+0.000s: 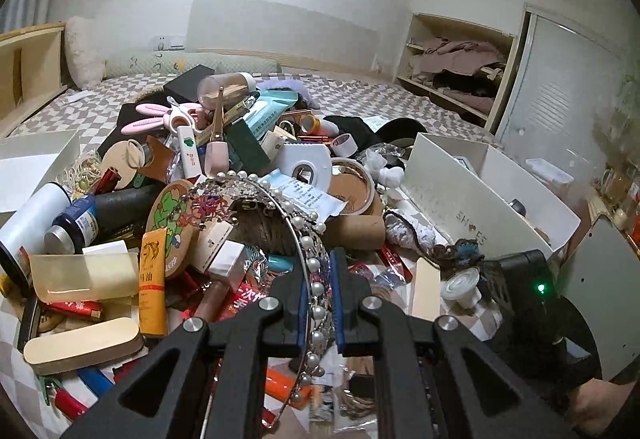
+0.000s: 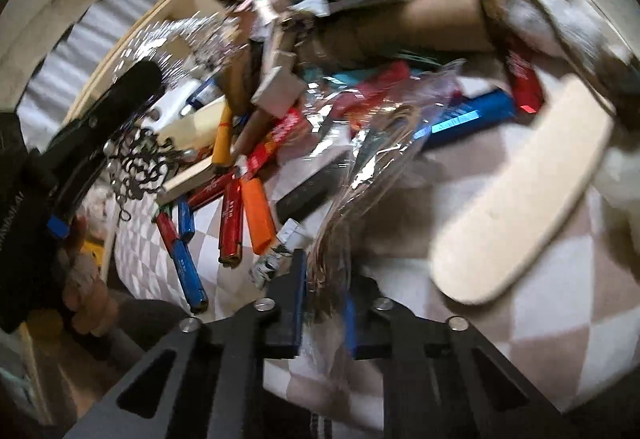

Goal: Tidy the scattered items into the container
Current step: 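Lift the cord bag with the right gripper while the left gripper raises the tiara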

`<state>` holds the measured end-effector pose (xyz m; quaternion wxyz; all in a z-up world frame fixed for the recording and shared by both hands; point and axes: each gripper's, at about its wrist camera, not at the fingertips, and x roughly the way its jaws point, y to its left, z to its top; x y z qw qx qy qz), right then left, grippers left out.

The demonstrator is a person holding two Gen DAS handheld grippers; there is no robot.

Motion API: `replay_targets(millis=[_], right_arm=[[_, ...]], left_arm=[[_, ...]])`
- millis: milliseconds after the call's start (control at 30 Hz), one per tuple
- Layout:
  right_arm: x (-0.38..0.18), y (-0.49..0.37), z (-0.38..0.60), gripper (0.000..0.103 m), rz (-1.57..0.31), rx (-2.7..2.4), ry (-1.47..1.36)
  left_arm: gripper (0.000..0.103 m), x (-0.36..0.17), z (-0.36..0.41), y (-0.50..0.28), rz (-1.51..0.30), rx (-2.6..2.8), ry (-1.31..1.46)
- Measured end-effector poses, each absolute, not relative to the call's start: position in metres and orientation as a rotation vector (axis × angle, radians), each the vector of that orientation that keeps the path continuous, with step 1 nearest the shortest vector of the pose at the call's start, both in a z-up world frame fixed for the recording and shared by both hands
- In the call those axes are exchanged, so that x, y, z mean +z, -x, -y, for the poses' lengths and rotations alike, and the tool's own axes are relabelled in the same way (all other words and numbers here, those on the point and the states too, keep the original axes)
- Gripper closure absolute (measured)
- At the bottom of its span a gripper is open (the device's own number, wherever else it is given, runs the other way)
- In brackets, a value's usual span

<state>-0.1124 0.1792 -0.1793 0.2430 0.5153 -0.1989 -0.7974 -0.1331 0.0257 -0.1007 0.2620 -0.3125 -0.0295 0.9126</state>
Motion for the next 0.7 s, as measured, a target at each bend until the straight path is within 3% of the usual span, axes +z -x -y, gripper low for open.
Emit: replay_targets(millis=[133,467,700], right_arm=[[-0.177,0.115,-0.176,0.094,0.568,-2.162,-1.363],[-0.147,0.111,-0.219,0.094,0.894,-2.064,-1.199],[-0.111,0.102,-0.24,0.094,0.94,-2.083,-1.073]], left_arm=[[0.092,-0.099,-0.026,0.131,0.071,2.478,0.833],[0.092,-0.075,-0.025,0.124,0.059,2.519,0.773],[0.093,-0.064,-0.032,0.116,0.059,2.516,0.758]])
